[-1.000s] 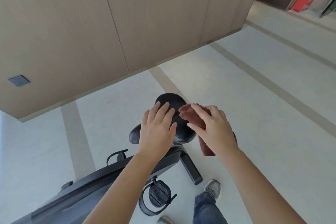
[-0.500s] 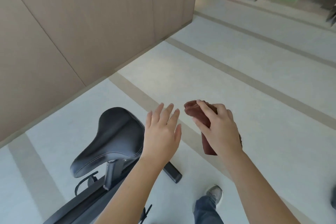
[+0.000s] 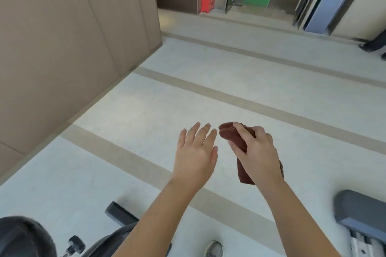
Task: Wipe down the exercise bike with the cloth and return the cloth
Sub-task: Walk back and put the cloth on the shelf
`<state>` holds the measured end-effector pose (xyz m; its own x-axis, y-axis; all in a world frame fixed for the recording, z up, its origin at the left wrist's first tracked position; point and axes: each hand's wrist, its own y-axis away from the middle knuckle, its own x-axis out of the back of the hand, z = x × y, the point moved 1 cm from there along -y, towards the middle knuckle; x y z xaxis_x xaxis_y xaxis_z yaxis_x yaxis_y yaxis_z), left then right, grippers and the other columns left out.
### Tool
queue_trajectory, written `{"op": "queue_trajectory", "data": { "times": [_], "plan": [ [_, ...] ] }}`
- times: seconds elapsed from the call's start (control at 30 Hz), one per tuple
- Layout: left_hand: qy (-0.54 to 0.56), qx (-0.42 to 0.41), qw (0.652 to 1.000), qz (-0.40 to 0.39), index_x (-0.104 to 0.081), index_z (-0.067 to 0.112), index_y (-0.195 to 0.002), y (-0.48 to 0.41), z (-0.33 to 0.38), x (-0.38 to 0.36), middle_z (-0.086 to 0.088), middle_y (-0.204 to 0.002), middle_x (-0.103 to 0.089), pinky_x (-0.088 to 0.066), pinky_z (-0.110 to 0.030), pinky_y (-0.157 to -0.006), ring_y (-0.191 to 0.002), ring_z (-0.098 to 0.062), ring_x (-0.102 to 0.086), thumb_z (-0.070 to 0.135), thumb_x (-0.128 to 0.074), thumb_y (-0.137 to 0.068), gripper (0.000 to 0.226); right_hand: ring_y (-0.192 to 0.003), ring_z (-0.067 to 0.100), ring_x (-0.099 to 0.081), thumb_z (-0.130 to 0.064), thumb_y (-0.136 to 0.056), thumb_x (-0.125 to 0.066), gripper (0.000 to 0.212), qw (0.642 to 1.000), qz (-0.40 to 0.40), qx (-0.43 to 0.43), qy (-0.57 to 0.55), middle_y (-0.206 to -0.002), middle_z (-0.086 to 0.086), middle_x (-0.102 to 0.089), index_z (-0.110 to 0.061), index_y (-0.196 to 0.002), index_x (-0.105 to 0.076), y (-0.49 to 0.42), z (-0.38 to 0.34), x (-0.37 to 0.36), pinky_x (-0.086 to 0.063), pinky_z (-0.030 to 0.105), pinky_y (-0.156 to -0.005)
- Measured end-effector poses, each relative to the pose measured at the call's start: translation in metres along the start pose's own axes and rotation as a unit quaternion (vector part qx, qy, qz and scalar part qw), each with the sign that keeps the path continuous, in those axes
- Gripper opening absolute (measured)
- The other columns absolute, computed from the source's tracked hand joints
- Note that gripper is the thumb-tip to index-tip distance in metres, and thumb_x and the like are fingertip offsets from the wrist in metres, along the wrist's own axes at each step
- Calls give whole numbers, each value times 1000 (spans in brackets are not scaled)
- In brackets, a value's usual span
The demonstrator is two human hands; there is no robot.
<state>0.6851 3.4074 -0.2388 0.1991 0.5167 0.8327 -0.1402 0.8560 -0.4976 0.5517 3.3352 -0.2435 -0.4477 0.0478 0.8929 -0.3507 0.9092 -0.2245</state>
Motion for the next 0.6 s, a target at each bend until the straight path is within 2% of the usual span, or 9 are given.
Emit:
{"op": "queue_trajectory", "data": {
  "times": [0.3, 0.6],
  "plan": [
    [34, -85, 995, -45, -66, 7, -107, -66, 85, -68, -10, -113, -66, -45, -55, -88, -109, -32, -59, 16, -76, -70, 39, -89, 36, -52, -33, -83, -64, 46, 995, 57, -86, -6, -108, 16, -57, -26, -128, -54, -33, 101, 33, -52, 44, -67],
    [66, -126, 986, -85, -64, 7, -111, -133, 111, -131, -11, -117, -64, -42, -55, -91, -112, -33, -56, 16, -72, -75, 38, -89, 36, -52, -31, -83, -65, 46, 984, 80, -160, 1, -107, 15, -57, -26, -128, -54, -75, 161, 38, -52, 44, -67]
  ]
}}
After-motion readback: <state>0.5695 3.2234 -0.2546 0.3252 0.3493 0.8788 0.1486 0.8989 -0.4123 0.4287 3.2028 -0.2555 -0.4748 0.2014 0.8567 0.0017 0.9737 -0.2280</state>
